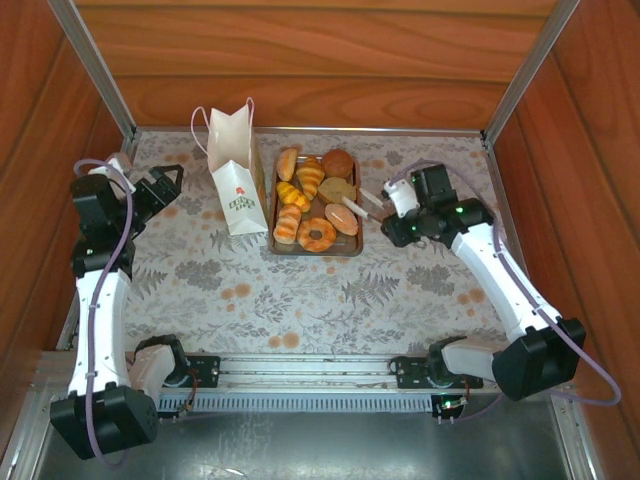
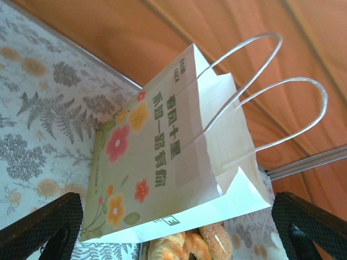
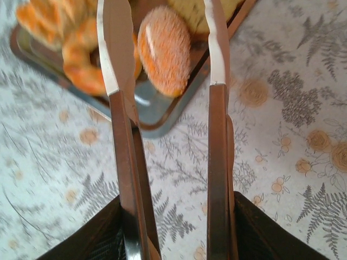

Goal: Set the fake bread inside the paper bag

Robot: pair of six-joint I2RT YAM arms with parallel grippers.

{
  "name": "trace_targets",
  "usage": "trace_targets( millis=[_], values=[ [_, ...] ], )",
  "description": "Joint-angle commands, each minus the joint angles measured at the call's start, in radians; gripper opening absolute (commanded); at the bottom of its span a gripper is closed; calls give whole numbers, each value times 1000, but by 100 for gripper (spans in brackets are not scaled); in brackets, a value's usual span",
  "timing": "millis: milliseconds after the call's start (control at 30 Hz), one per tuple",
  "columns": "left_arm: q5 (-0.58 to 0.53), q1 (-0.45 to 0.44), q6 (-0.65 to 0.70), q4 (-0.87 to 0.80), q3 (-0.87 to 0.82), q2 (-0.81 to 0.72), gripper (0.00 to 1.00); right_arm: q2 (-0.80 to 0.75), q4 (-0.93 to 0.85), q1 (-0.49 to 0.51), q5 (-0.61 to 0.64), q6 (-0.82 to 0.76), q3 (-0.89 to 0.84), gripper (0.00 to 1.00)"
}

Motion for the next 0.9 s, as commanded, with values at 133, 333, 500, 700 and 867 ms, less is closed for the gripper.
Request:
trace_targets(
  millis=[133,333,500,700,867],
  values=[
    [-68,-47,-7,9,-7,33,95,-15,21,58,119,-208,-51,50],
    [-91,-56,4,9,-15,39,95,30,27,62,185,-237,-40,51],
    [-92,-57,9,9,-6,51,95,87,49,62,149,-217,-28,52],
    [-100,-58,20,9,3,56,95,146,78,61,149,-170,-23,53],
    [-101,-57,23,9,12,67,95,180,101,60,150,-151,-16,54]
  ],
)
